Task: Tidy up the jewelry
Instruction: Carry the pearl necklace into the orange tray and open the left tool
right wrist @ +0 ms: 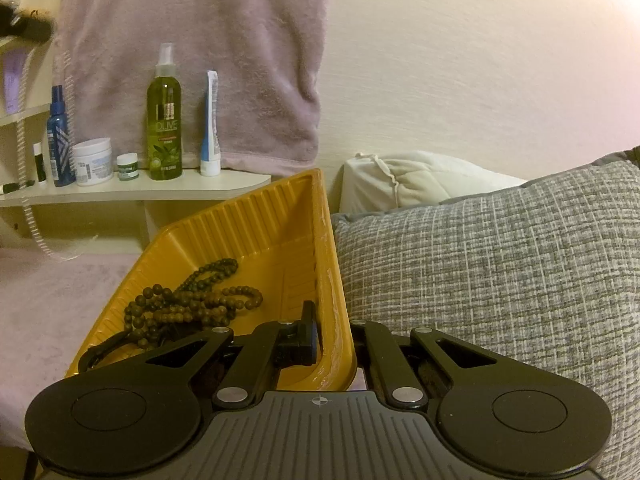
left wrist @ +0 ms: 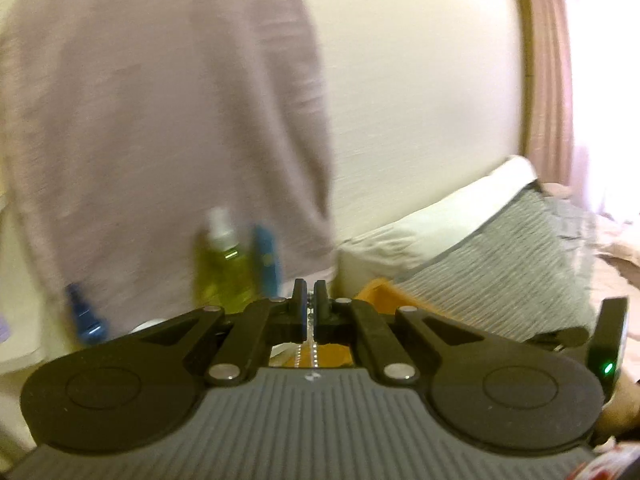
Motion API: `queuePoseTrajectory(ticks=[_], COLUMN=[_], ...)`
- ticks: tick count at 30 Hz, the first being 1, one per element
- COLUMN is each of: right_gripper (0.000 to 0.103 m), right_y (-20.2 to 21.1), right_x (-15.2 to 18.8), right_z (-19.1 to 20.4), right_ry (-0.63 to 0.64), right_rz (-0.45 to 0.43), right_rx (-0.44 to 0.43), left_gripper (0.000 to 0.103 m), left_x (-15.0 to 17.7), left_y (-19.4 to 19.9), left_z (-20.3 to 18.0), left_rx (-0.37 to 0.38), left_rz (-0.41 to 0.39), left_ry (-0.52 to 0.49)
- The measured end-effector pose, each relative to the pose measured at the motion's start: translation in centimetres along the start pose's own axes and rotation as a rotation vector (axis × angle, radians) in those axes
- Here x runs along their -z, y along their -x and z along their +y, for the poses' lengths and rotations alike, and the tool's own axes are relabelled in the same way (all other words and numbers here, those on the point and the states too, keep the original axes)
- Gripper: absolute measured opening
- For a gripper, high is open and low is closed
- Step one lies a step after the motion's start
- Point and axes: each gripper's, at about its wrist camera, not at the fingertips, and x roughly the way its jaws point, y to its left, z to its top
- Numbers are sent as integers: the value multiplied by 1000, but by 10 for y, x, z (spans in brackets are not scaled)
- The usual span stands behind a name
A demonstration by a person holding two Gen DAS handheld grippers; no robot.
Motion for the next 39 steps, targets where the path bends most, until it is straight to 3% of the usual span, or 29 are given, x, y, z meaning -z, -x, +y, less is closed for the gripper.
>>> queuePoseTrajectory(ticks=[7,15,29,33,36,39], right_gripper=[5,5,5,5,5,5], right_y=[-1,-5,-12,-13,-13,-16], right_x=[1,5,20,27,32,36], right_z=[-1,-7,-29,-37,-42,-49], right_ry=[-5,-26,-108,-143,-171,-204], right_rz=[1,21,68,81,90,99], right_rx=[-4,-8,-36,-52,-63,-78], left_gripper=[2,2,2,8,20,22], left_x=[-13,16,62,71,75,76], left_y=[-41,-100,-165,-173,-169,-160], left_z=[-40,-62,-55,-44,-36,-28], left_rx=[128,188,155,140,119,99], left_rz=[1,142,337,368,371,361], left_ry=[-9,-2,-36,-4,13,38])
